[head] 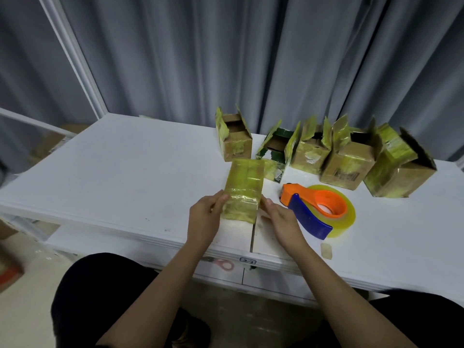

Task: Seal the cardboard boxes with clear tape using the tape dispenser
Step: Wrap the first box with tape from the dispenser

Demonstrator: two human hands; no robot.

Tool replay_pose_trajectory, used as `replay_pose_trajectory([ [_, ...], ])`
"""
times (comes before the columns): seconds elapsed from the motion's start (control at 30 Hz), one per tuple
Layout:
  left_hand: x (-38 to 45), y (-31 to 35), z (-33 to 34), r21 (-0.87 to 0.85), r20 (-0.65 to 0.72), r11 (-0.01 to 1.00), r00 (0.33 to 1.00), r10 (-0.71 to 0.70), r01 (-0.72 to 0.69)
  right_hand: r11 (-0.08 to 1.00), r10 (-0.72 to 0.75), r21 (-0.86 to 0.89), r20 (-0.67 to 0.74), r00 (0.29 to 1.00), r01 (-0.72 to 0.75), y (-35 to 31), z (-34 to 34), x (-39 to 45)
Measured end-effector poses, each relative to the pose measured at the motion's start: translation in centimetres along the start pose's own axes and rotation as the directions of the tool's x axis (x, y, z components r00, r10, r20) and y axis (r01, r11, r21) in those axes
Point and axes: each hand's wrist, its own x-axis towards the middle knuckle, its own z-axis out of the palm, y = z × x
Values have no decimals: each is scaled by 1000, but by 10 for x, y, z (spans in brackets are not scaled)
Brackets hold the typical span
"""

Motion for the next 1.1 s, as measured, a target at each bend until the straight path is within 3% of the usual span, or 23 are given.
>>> replay_pose_trajectory([
  [0.17,0,-11,4,-438,21,884,985,-170,162,996,-83,2,-164,983,84,13,15,3],
  [0.23,0,-13,8,-504,3,849,983,-181,158,987,-150,-98,-246,958,129,17,19,4],
  [0.37,1,-15,15,-407,-95,914,994,-58,14,831,-448,-488,-300,842,268,27,35,3],
  [0.5,-3,-35,22,-45,-134,976,969,207,-215,718,-545,-615,-202,814,328,28,33,1],
  [0.57,-6,-39,23,103,-97,953,951,294,-284,759,-467,-567,-134,874,318,19,24,-6],
  [0.63,-8,-39,24,130,-48,942,947,319,-311,877,-312,-419,-119,942,237,8,20,-8],
  [0.73,-12,-23,20,78,-19,980,983,184,-182,937,-235,-316,-252,939,150,0,23,0],
  [0.77,-10,-17,17,85,-30,988,991,134,-131,892,-310,-415,-275,910,178,1,24,1],
  [0.87,-1,0,11,214,-63,975,995,76,-61,614,-583,-736,-178,793,287,9,27,9],
  [1.0,7,2,14,264,-55,963,996,70,-53,369,-678,-890,-62,732,267,10,24,14],
  [1.1,8,-4,21,281,-30,955,994,106,-94,242,-659,-938,29,751,248,8,23,15],
])
